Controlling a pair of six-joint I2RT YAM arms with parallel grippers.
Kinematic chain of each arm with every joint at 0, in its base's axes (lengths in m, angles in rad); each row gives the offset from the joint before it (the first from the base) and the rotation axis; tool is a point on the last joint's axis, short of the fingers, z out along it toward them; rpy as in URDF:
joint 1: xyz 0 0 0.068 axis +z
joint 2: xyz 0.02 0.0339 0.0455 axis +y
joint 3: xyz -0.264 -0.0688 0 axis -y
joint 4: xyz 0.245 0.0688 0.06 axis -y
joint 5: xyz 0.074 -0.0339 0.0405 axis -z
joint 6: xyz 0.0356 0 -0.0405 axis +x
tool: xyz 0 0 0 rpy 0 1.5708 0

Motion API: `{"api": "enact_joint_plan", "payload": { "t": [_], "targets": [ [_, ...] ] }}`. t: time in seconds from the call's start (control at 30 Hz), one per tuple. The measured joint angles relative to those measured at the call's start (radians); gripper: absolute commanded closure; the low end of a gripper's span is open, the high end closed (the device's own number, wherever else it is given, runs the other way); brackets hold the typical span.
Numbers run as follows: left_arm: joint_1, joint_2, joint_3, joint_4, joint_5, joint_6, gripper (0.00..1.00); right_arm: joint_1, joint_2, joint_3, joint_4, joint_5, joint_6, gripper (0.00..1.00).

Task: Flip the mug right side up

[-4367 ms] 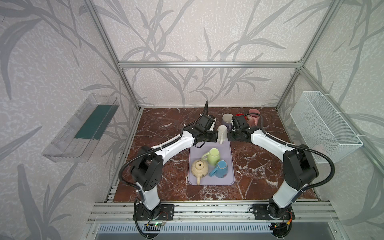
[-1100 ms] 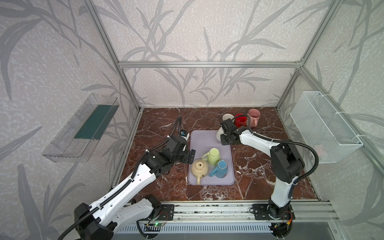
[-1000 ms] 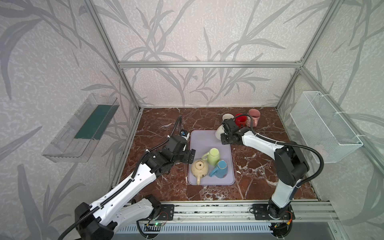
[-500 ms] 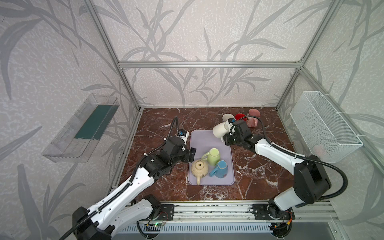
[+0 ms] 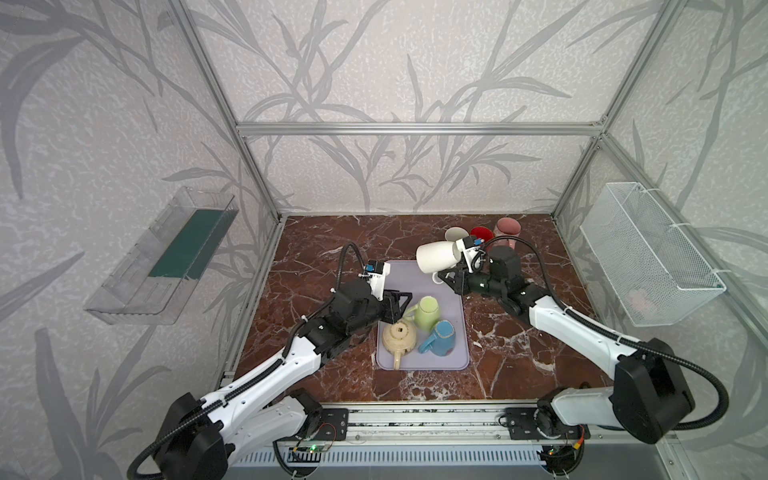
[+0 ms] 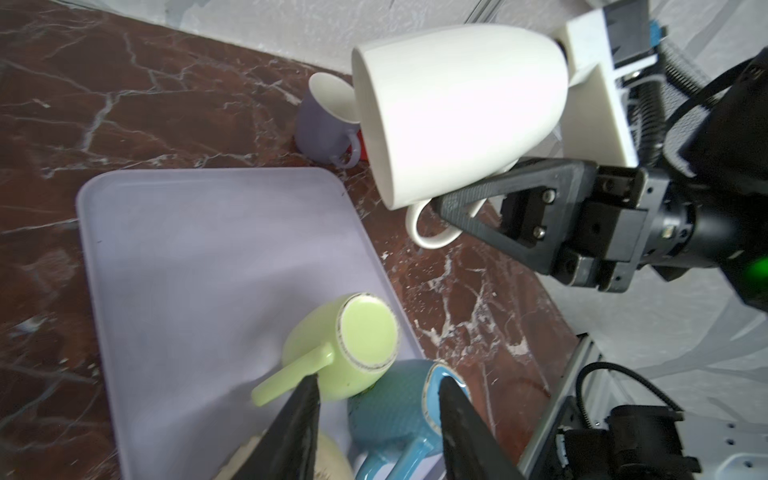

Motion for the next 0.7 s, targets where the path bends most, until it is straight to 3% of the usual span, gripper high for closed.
{"api": "enact_joint_plan", "payload": {
  "t": [0.27,0.7],
  "targets": [
    [0.0,0.13,-0.006,0.317,0.129,-0.104,0.54,-0.087,0.013,-0.067,0.305,-0.243,0.241,1.0],
    [0.01,0.296,0.067,0.487,0.209,-0.151,0.56,-0.118,0.025,-0.105,0.527,-0.366,0.391,1.0]
  ]
}}
